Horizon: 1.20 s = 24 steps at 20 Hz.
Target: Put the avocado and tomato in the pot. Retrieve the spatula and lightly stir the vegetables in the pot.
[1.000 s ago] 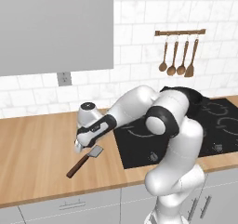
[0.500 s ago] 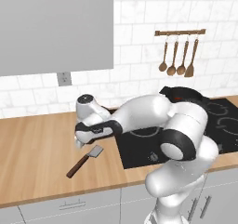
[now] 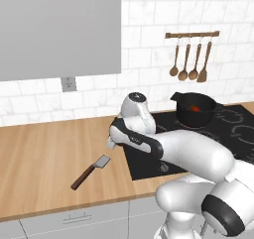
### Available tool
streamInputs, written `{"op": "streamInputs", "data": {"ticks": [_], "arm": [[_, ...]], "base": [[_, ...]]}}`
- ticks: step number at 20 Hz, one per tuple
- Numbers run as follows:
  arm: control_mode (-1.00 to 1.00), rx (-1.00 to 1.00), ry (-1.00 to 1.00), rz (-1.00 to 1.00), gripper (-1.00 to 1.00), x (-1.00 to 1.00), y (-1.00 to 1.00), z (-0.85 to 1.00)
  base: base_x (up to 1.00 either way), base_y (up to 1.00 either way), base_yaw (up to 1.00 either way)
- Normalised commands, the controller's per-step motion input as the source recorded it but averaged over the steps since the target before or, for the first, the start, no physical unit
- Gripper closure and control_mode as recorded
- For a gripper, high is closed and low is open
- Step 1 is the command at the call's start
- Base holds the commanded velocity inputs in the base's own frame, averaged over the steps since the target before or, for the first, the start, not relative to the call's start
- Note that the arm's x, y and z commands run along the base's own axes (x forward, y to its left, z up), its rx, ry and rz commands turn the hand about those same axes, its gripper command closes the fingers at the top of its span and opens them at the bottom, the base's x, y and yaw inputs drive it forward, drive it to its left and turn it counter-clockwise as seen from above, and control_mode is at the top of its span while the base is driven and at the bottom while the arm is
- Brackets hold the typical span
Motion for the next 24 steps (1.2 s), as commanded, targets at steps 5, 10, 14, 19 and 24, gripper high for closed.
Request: {"op": "streamInputs", "data": {"ticks": [5,10,14,19,24], "arm": [[-1.00,0.15,0.01,-0.29,1.00,0.13,-1.00,0.47],[-1.00,0.07,0.03,-0.34,1.00,0.62,-1.00,0.61],[-1.00,0.01,0.03,-0.31,1.00,0.92,-1.00,0.64],[-1.00,0.00,0.02,-0.29,1.00,0.89,-1.00,0.59],[-1.00,0.02,0.00,-0.24,1.00,0.29,-1.00,0.31]], "base": [[0.00,0.00,0.00],[0.00,0.00,0.00],[0.00,0.00,0.00],[0.00,0.00,0.00],[0.00,0.00,0.00]]}}
